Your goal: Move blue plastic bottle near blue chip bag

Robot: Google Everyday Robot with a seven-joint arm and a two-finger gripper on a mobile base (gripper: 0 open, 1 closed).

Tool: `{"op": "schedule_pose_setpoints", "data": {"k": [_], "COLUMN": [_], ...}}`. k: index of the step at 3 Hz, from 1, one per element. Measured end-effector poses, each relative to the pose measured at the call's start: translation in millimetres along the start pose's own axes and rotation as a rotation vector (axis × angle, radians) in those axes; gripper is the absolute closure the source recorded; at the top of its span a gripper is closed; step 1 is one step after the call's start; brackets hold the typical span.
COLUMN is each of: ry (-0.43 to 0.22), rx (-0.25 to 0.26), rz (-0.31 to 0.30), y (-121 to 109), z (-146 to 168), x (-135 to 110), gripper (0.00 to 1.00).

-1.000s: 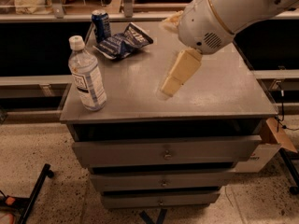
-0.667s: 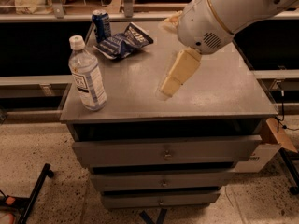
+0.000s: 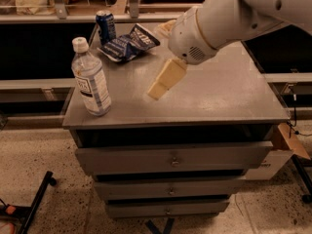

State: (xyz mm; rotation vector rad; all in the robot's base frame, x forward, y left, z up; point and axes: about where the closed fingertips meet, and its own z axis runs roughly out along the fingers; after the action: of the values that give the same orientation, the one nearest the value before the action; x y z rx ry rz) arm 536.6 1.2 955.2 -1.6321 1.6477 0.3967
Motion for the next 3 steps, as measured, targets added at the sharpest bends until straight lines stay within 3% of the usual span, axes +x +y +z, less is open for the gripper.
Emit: {"op": "schedule_pose_setpoints", "data": {"k": [1, 3], "ry": [-0.07, -0.301], "rx": [0.013, -0.026], "rz": [0.036, 0.124], "y": [-14, -15], "z": [33, 92], "x": [-3, -15], "gripper": [0.0, 0.0]}}
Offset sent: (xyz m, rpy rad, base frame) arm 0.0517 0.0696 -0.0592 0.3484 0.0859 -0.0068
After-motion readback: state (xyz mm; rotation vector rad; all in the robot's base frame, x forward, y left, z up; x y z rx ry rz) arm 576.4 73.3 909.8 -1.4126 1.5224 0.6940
